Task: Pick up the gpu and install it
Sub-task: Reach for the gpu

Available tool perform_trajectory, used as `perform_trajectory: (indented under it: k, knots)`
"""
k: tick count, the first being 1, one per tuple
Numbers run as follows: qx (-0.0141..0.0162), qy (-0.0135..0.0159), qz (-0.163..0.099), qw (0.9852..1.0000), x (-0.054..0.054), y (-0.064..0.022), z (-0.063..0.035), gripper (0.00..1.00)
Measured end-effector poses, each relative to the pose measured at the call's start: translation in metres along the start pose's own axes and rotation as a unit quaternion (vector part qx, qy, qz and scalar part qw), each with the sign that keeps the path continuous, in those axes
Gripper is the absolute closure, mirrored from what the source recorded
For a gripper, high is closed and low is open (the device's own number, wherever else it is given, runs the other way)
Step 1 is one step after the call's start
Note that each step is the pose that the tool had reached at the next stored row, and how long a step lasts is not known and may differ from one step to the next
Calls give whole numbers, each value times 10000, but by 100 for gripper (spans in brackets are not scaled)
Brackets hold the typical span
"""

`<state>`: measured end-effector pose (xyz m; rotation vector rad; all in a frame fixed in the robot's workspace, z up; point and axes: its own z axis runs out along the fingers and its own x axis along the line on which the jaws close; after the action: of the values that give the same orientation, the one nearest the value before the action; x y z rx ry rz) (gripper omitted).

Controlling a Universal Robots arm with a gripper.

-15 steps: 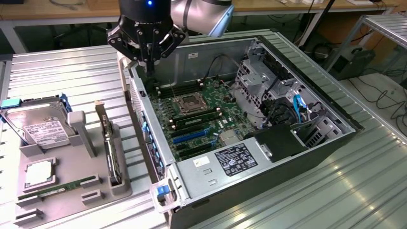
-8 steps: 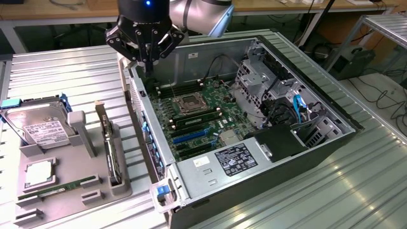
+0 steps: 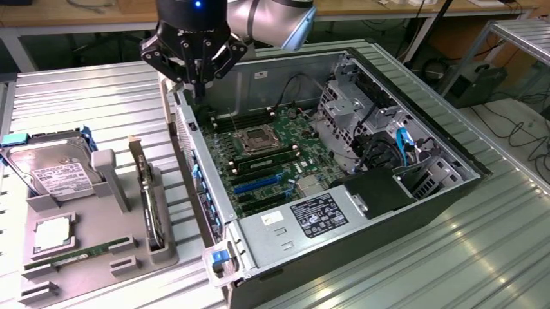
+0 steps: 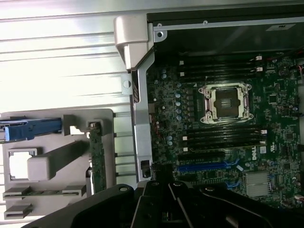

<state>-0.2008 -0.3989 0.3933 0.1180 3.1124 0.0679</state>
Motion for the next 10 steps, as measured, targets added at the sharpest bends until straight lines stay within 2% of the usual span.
perform_trajectory:
  k: [10]
  knots:
    - [0, 0, 0, 10000, 35, -3, -1, 89]
